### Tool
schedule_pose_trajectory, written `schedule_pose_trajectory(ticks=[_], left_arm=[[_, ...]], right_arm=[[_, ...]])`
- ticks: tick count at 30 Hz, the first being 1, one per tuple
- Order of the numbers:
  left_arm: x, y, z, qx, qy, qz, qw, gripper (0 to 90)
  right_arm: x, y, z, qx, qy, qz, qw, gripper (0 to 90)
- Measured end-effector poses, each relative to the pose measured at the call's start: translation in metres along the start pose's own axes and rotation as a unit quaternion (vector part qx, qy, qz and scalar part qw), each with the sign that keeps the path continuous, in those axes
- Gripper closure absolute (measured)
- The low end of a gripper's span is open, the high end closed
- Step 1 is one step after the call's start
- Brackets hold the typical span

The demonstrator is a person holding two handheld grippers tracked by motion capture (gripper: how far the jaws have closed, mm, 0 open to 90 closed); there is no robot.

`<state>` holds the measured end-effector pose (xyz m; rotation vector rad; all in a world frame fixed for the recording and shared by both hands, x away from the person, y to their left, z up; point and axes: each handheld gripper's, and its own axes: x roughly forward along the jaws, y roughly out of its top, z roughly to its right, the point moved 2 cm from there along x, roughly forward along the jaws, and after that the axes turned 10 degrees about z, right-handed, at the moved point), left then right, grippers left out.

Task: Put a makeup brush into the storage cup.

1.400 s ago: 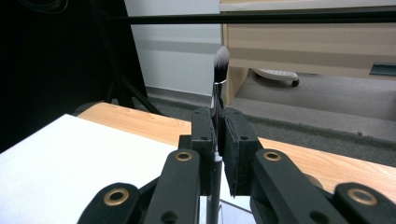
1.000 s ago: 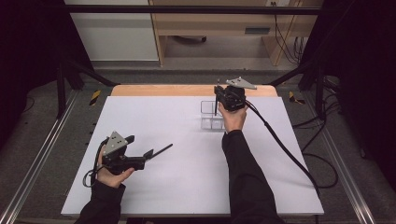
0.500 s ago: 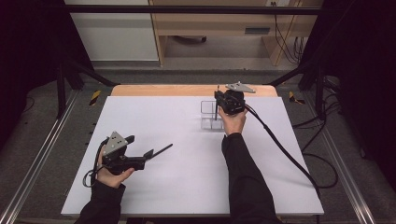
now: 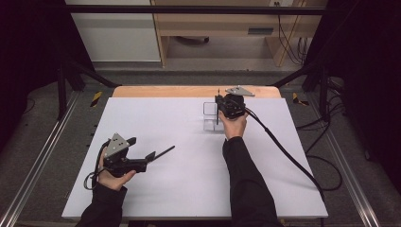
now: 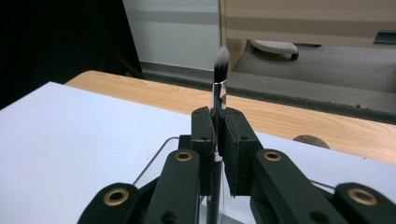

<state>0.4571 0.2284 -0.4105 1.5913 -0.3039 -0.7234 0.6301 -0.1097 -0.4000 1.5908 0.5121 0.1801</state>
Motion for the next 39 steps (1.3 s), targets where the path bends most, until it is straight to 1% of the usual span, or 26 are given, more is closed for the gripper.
schedule_pose_trajectory(ticks=[4,8,14,17,23,26,29,32,36,39], left_arm=[[0.000,0.000,0.000,0.000,0.000,0.000,1.0000,10.5],[0.000,0.000,0.000,0.001,-0.001,-0.001,1.0000,10.5],[0.001,0.000,0.001,0.001,-0.001,-0.002,1.0000,10.5],[0.001,-0.001,0.000,0.002,-0.001,-0.003,1.0000,10.5],[0.001,-0.001,0.001,0.002,-0.001,-0.003,1.0000,10.5],[0.001,-0.001,0.001,0.001,-0.001,-0.004,1.0000,10.5],[0.001,-0.001,0.000,-0.001,-0.001,-0.003,1.0000,10.6],[0.001,-0.001,0.000,-0.001,-0.001,-0.003,1.0000,10.6],[0.001,-0.001,0.000,0.000,-0.001,-0.003,1.0000,10.6],[0.001,-0.001,0.000,0.000,-0.001,-0.004,1.0000,10.6]], right_arm=[[0.001,-0.003,0.000,-0.005,-0.005,-0.008,0.9999,83.9],[0.000,-0.007,0.002,0.001,-0.007,-0.011,0.9999,83.9],[-0.001,-0.014,0.005,0.003,-0.008,-0.019,0.9998,83.8],[-0.001,-0.015,0.004,-0.003,-0.008,-0.024,0.9997,83.8],[0.000,-0.018,0.004,-0.003,-0.010,-0.038,0.9992,83.4],[0.000,-0.019,0.004,0.000,-0.010,-0.043,0.9990,82.9],[-0.001,-0.018,0.003,0.003,-0.009,-0.042,0.9991,78.6],[-0.005,-0.016,0.002,-0.001,-0.009,-0.038,0.9992,76.6],[-0.014,-0.011,0.000,0.003,0.000,-0.025,0.9997,72.4],[-0.022,-0.006,-0.001,0.006,0.007,-0.017,0.9998,67.3]])
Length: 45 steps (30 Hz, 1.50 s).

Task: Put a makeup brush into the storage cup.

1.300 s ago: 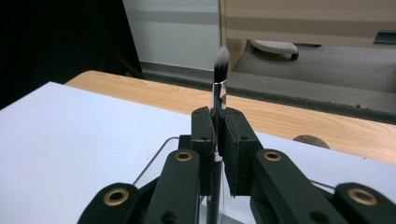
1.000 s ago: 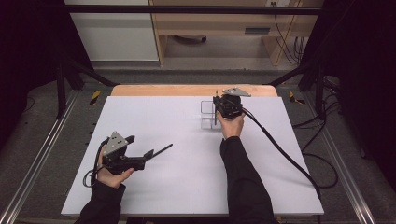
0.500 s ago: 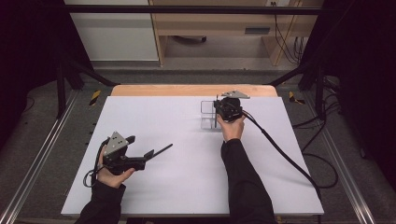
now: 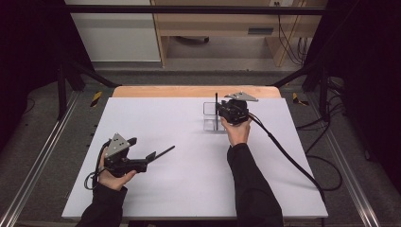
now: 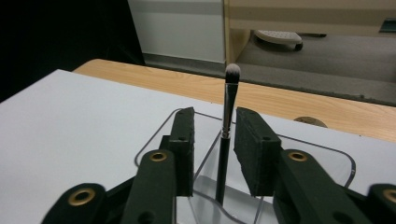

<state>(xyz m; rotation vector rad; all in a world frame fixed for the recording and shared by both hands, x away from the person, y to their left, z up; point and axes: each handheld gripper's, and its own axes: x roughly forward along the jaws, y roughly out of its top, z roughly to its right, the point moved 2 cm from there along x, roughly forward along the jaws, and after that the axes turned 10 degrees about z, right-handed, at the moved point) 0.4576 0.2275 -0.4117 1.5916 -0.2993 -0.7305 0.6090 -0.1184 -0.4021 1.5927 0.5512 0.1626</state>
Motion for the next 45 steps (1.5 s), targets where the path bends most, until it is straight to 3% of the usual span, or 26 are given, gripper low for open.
schedule_pose_trajectory(ticks=[7,13,21,36,45], left_arm=[[0.000,0.000,0.000,0.000,0.000,-0.002,1.0000,10.6],[0.001,-0.001,0.001,0.004,0.000,-0.005,1.0000,10.6],[0.001,-0.001,0.001,0.005,0.002,-0.005,1.0000,10.6],[0.002,-0.001,0.000,0.002,0.005,-0.004,1.0000,10.5],[0.002,-0.002,-0.001,0.000,0.006,-0.005,1.0000,10.3]], right_arm=[[-0.019,0.004,-0.005,0.000,0.023,0.019,0.9996,54.1],[-0.036,0.004,-0.007,-0.004,0.044,0.018,0.9989,40.7],[-0.057,-0.001,-0.010,-0.013,0.063,0.013,0.9979,29.2],[-0.095,-0.004,-0.015,-0.025,0.085,0.023,0.9958,17.8],[-0.117,-0.013,-0.004,-0.024,0.082,0.025,0.9961,15.0]])
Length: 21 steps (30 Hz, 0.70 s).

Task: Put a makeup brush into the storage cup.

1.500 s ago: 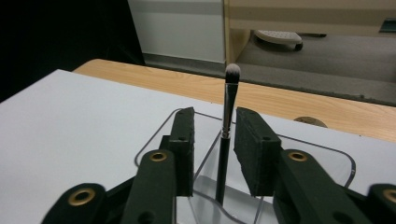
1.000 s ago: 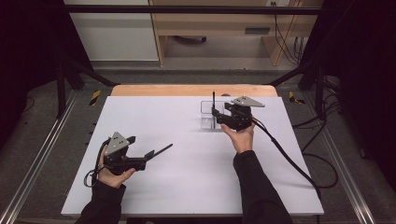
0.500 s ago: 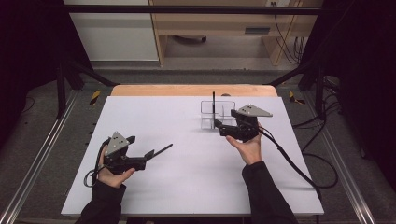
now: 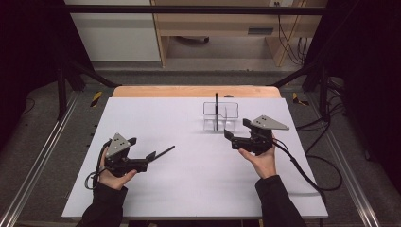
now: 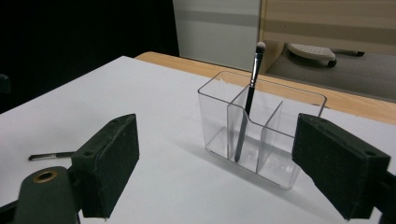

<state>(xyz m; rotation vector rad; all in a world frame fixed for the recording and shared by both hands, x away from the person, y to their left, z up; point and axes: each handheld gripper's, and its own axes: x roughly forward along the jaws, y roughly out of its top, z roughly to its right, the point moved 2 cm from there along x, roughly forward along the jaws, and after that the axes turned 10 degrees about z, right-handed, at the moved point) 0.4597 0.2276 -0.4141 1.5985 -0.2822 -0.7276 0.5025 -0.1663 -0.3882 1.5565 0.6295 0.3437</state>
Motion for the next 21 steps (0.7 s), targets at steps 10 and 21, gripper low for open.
schedule_pose_trajectory(ticks=[10,21], left_arm=[[0.001,-0.001,0.000,-0.001,0.000,0.000,1.0000,10.2],[0.000,0.000,-0.002,-0.004,0.002,0.003,1.0000,10.1]], right_arm=[[-0.020,-0.011,0.004,-0.002,-0.003,-0.007,1.0000,11.9],[-0.039,-0.021,0.005,-0.001,-0.005,-0.008,1.0000,10.5]])
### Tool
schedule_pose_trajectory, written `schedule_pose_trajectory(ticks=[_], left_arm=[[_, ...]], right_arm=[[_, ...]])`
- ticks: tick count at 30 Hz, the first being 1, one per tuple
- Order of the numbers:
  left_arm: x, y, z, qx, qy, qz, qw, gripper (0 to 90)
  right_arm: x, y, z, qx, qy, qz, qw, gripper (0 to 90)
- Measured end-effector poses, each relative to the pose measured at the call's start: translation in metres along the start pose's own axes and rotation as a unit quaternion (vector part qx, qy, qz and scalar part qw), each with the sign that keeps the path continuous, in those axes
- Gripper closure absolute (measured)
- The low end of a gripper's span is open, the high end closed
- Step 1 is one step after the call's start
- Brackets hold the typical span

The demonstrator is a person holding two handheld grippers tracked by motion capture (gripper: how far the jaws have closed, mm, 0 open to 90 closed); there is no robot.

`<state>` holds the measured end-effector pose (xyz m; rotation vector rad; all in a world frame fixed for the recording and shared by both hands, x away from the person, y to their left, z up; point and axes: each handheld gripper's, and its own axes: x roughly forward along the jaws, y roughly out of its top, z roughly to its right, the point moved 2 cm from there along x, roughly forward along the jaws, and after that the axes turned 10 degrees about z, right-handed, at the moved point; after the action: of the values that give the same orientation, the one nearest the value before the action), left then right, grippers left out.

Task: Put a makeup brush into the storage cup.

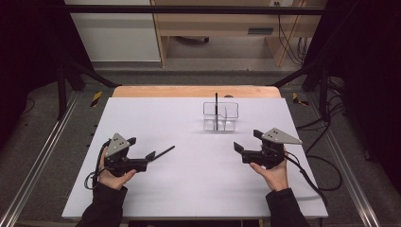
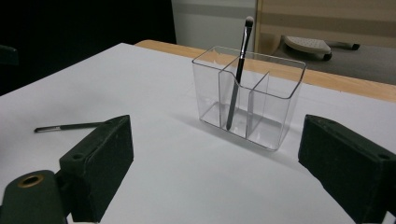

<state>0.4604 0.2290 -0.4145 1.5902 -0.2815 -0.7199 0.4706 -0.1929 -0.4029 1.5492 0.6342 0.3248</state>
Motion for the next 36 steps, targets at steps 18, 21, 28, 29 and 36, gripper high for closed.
schedule_pose_trajectory(ticks=[18,21,28,29,36], left_arm=[[0.000,0.000,-0.001,0.000,0.002,-0.001,1.0000,10.0],[0.000,0.000,-0.001,0.000,0.001,0.001,1.0000,10.1],[0.000,0.002,-0.002,0.001,-0.002,-0.001,1.0000,10.9],[0.000,0.003,-0.002,0.002,-0.003,0.000,1.0000,11.0],[0.002,0.009,-0.002,0.007,-0.007,-0.007,0.9999,11.2]], right_arm=[[-0.020,-0.012,0.006,0.006,-0.004,0.001,1.0000,10.1],[-0.021,-0.014,0.006,0.005,-0.005,-0.002,1.0000,10.1],[-0.023,-0.014,0.007,0.006,-0.003,-0.003,1.0000,10.2],[-0.023,-0.013,0.007,0.006,-0.005,-0.001,1.0000,10.2],[-0.025,-0.012,0.007,0.009,-0.004,-0.002,1.0000,10.6]])
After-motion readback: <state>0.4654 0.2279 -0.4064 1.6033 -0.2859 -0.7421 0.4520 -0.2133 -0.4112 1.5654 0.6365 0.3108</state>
